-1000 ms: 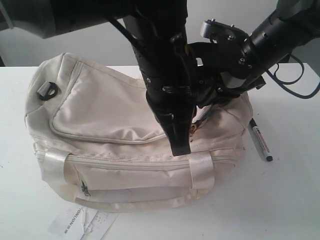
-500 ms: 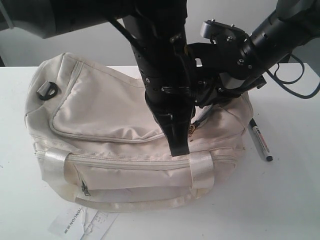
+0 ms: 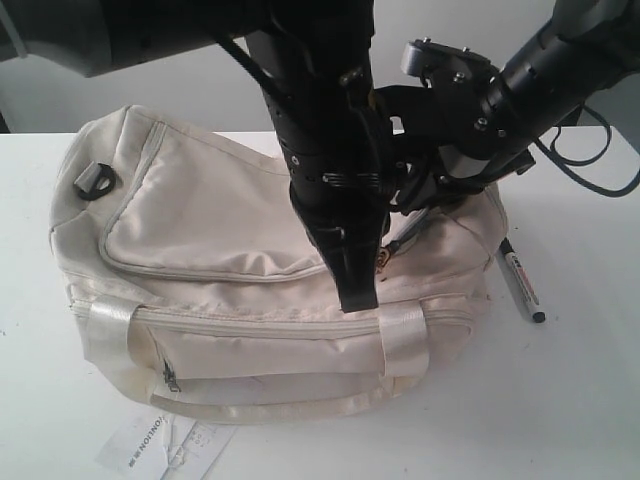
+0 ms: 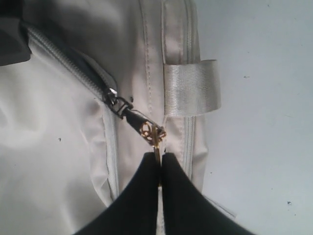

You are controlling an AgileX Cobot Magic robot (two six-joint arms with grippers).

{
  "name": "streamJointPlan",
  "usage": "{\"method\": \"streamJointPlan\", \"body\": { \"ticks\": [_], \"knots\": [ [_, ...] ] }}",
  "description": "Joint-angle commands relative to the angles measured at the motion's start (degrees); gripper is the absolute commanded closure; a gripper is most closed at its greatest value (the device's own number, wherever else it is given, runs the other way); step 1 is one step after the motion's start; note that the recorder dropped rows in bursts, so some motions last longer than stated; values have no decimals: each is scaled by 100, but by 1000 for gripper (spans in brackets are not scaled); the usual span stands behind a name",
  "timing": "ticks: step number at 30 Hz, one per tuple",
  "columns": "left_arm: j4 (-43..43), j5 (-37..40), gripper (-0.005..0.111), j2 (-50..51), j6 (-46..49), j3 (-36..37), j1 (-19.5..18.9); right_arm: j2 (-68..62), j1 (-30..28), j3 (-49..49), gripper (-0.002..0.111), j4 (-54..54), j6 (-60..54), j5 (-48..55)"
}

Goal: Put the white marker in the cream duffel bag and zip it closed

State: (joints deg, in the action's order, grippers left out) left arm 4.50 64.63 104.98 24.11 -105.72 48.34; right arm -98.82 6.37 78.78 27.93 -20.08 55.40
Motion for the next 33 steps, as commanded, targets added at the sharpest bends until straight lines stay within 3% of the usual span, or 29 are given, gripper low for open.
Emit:
{"method": "streamJointPlan", "body": {
  "ticks": [1, 9, 33],
  "knots": [
    [-60, 533, 107, -98, -19, 22, 31, 58, -18, 10, 108, -239, -64, -312],
    [133, 533, 107, -98, -19, 391, 31, 58, -18, 10, 108, -239, -64, -312],
    [408, 533, 107, -171, -26, 402, 20, 59, -18, 10, 108, -397, -64, -339]
  ]
}}
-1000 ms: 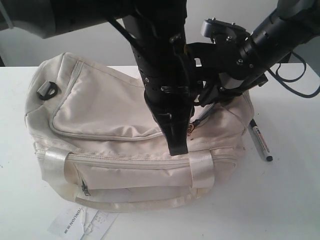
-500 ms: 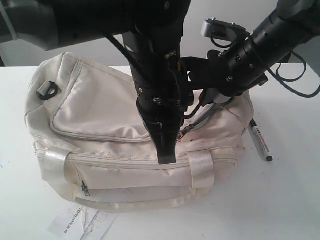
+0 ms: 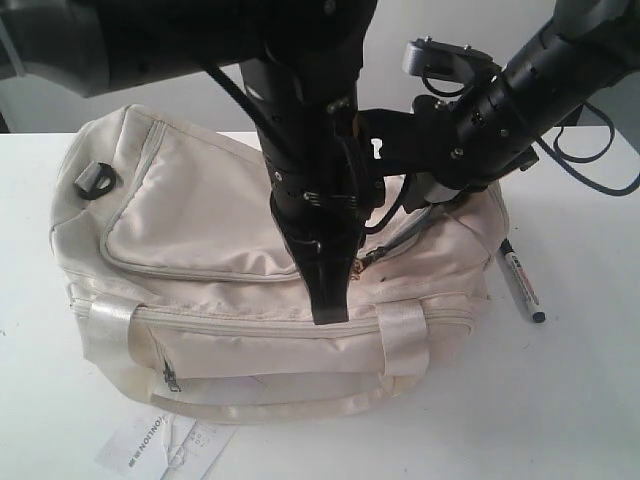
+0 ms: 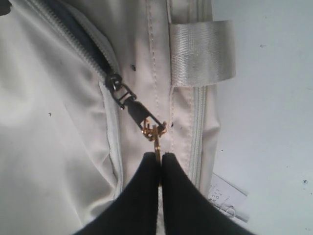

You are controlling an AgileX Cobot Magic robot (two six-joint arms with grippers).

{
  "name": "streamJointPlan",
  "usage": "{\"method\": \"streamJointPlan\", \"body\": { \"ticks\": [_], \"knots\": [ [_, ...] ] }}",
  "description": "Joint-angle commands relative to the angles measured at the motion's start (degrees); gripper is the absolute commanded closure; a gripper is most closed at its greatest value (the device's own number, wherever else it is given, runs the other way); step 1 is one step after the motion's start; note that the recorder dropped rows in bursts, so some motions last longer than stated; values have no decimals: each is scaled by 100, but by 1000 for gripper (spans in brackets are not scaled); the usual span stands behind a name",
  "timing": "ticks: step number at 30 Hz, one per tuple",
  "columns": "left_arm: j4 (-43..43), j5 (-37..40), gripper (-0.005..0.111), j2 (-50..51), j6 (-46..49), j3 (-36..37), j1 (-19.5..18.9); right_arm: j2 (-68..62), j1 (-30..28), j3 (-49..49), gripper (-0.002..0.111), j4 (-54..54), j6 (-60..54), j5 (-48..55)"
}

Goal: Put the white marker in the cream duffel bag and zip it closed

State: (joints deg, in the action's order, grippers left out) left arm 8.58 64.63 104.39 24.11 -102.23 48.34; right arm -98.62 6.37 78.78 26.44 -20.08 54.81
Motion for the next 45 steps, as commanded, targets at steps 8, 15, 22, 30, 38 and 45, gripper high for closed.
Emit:
{"method": "streamJointPlan", "body": {
  "ticks": [8, 15, 22, 30, 38, 45],
  "knots": [
    [-178, 533, 107, -172, -42, 54, -229, 39, -18, 10, 108, -283, -64, -291],
    [-322, 533, 107, -227, -22, 521, -305, 39, -18, 10, 108, -296, -64, -349],
    [-310, 533, 107, -260, -34, 692, -305, 39, -18, 10, 108, -314, -64, -380],
    [-91, 533, 107, -534, -34, 692, -305, 39, -18, 10, 108, -360, -64, -380],
    [-81, 533, 107, -725, -34, 697, -305, 39, -18, 10, 108, -422, -64, -393],
    [-81, 533, 107, -734, -44, 1029, -305, 39, -18, 10, 108, -443, -64, -404]
  ]
}}
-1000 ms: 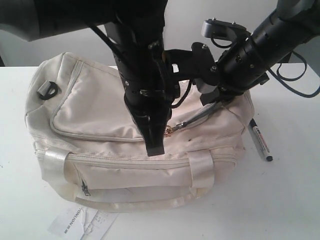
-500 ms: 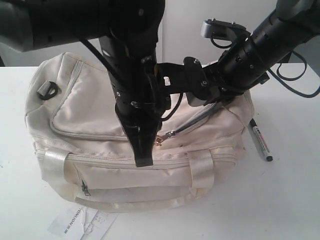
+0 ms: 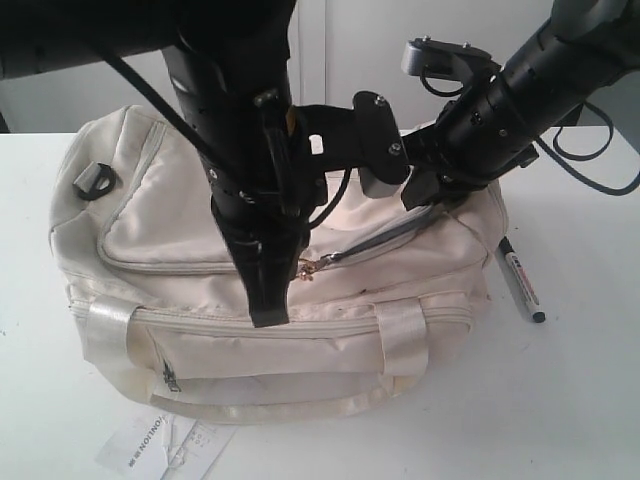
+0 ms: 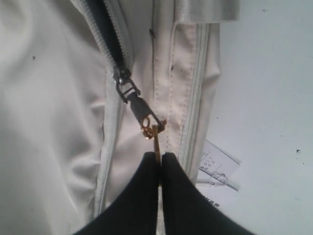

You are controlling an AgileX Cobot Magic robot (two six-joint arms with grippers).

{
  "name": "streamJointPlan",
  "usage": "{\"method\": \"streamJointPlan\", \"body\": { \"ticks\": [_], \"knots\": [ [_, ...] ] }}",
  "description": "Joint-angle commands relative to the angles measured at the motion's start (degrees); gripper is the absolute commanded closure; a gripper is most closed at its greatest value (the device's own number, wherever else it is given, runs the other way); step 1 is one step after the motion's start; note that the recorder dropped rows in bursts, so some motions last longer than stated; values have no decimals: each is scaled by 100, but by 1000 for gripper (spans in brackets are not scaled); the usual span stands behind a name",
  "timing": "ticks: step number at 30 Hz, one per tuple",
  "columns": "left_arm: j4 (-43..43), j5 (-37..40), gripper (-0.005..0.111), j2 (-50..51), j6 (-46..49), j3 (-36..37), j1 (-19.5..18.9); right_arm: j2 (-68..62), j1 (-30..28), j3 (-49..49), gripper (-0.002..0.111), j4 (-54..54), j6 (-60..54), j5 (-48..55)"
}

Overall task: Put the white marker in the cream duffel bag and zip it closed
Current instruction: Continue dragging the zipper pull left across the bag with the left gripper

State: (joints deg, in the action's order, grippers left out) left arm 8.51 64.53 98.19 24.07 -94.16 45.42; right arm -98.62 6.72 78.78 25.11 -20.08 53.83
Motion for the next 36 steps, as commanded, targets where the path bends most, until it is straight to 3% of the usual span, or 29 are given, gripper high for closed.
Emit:
{"method": "streamJointPlan", "body": {
  "ticks": [1, 36],
  "knots": [
    [-75, 543, 107, -116, -40, 258, -13, 39, -54, 10, 108, -311, -64, -306],
    [482, 543, 107, -392, -148, 738, -78, 39, -54, 10, 108, -440, -64, -320]
  ]
}}
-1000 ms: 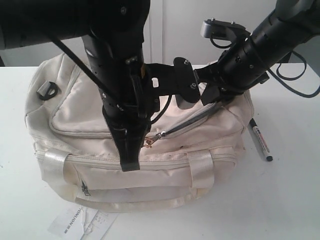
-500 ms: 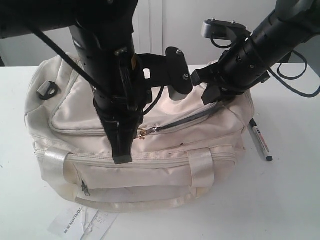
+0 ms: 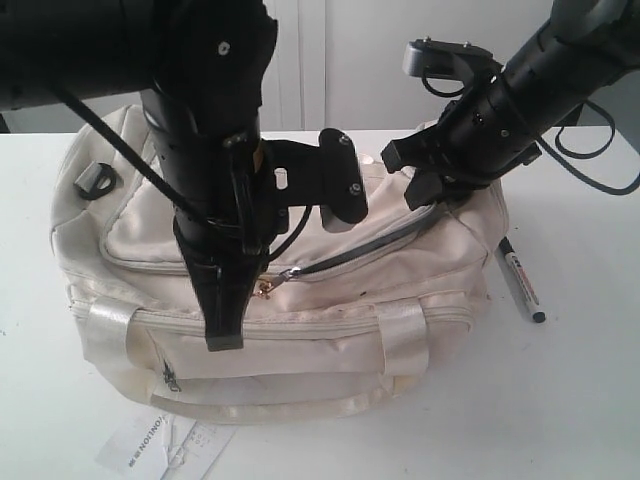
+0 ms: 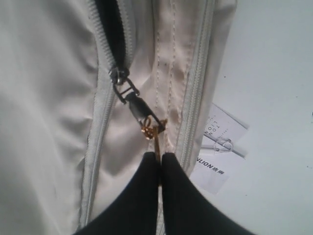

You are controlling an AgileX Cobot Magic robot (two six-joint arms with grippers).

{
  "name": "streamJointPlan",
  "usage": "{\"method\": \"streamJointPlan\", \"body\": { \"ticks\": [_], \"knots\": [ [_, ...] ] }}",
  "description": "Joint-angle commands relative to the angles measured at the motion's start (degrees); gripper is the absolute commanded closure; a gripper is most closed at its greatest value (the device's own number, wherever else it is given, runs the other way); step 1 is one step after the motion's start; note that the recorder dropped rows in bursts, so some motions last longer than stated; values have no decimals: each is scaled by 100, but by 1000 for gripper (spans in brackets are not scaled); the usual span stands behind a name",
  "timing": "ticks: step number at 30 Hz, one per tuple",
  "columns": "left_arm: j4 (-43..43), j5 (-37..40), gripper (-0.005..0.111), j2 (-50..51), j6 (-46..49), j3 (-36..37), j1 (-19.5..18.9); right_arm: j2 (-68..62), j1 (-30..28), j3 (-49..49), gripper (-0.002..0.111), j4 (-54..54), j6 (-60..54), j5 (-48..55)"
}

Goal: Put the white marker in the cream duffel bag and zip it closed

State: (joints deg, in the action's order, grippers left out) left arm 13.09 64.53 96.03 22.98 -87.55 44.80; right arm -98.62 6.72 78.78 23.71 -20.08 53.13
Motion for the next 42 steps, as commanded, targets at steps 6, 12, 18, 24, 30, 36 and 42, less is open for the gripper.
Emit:
{"method": "streamJointPlan", "body": {
  "ticks": [6, 12, 18, 24, 30, 36, 42],
  "knots": [
    [68, 543, 107, -392, -49, 77, -210, 39, -54, 10, 108, -300, -64, -261],
    [-218, 543, 107, -404, -49, 77, -470, 39, -54, 10, 108, -300, -64, -294],
    [-232, 543, 107, -500, -53, 77, -470, 39, -54, 10, 108, -300, -64, -296],
    [-405, 543, 107, -612, -53, 77, -470, 47, -54, 10, 107, -211, -75, -252],
    [-392, 543, 107, -460, -53, 77, -470, 120, -54, 164, 60, 88, -599, -49],
    [-391, 543, 107, -460, -53, 77, -470, 1066, -54, 30, 59, 311, -3407, 601],
    [-391, 543, 107, -460, -53, 77, -470, 1309, -54, -416, 59, 868, -4932, 1118]
  ]
}}
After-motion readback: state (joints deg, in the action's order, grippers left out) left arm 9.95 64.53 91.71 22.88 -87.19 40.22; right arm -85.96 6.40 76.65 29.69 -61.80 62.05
